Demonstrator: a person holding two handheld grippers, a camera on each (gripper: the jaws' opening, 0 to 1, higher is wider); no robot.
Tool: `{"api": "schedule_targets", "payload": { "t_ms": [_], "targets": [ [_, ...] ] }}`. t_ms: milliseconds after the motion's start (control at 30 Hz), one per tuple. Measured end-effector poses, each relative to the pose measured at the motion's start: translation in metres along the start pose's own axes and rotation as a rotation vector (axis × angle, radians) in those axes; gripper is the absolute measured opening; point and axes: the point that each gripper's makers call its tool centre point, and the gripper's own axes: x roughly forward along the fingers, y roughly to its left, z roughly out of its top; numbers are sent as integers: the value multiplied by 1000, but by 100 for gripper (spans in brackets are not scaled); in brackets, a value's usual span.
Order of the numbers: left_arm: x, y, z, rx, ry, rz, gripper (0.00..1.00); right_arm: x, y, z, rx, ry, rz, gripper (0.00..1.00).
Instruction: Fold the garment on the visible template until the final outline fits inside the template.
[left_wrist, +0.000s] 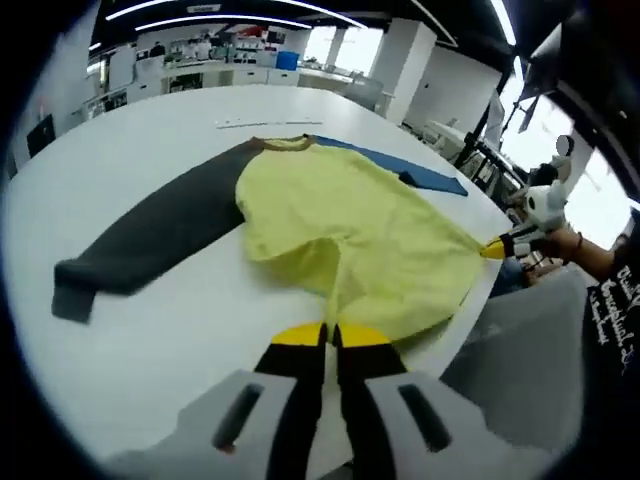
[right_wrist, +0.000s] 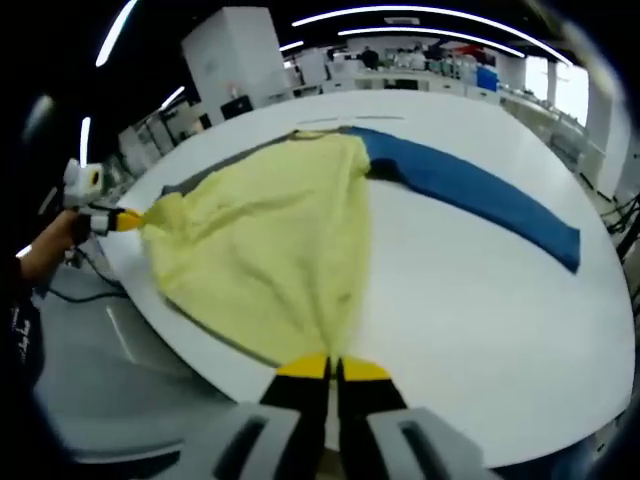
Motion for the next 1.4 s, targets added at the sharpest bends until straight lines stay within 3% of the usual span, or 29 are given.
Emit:
{"api": "schedule_targets", "payload": {
  "t_ms": [233,333,400,500,533,667,800,1000,1200,1267,1400],
  "targets": [
    [-14,-2,-28,-154,16,49,0,-3,2,-5,34,-11,-5,0],
    [-20,12,-45,-191,74,118,0,-3,3,-9,47,-7,-5,0],
    [-22,18,-60,-200,137,164,0,-5,4,-11,57,-4,-8,0],
    [-26,34,-80,-133,210,244,0,-7,-2,-17,32,19,-47,0],
    [-26,33,-82,-119,215,242,0,-7,-2,-18,32,20,-47,0],
    [-15,13,-77,-257,144,146,0,-7,5,-17,57,20,-8,0],
    [-12,18,-75,-235,141,167,0,-5,6,-19,44,38,-15,0],
    [-11,9,-70,-179,144,185,0,-5,7,-26,53,58,-6,0],
    [-11,8,-62,-123,103,162,0,-5,6,-28,83,65,13,1],
    [-11,8,-56,-87,78,153,4,-8,7,-24,109,53,34,14],
    [-13,19,-48,-24,43,157,28,-14,-3,-11,99,4,1,43]
  ]
}}
